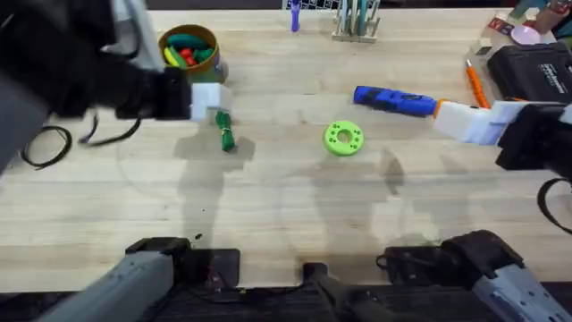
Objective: Pick up the gripper from the table and insert it into the empty holder that is missing its gripper. Then pick up a screw, insert it into the mounting hole, and use the screwdriver to tighten it. Finally, clean up the table by picking up the vegetable and placing it into the bucket.
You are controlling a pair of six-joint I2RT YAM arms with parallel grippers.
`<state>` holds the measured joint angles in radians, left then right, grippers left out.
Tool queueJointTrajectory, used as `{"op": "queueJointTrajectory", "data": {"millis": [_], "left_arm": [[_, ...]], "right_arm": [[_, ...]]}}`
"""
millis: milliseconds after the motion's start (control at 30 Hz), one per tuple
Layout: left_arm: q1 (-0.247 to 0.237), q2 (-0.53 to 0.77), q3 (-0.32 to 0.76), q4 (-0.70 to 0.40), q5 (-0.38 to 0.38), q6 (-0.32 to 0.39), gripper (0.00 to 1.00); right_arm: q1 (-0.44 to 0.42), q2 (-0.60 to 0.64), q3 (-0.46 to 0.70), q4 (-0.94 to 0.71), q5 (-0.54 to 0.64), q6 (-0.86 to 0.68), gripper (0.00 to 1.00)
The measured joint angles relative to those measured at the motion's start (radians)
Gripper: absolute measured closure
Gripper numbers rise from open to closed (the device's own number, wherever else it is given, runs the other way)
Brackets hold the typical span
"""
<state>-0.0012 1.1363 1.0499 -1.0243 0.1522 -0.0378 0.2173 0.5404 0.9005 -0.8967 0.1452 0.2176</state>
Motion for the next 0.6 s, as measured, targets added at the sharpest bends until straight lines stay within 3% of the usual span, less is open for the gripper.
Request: {"op": "queueJointTrajectory", "data": {"millis": [200, 333, 600], "left_arm": [[-0.061, 0.299, 0.124, -0.021, -0.082, -0.126, 0.016], [-0.068, 0.457, 0.147, 0.035, -0.119, -0.226, 0.016], [-0.068, 0.631, 0.148, 0.081, -0.095, -0.303, 0.016]], "right_arm": [[0.000, 0.000, 0.000, 0.000, 0.000, 0.000, 0.010], [0.000, 0.000, 0.000, 0.000, 0.000, 0.000, 0.010], [0.000, 0.000, 0.000, 0.000, 0.000, 0.004, 0.010]]}}
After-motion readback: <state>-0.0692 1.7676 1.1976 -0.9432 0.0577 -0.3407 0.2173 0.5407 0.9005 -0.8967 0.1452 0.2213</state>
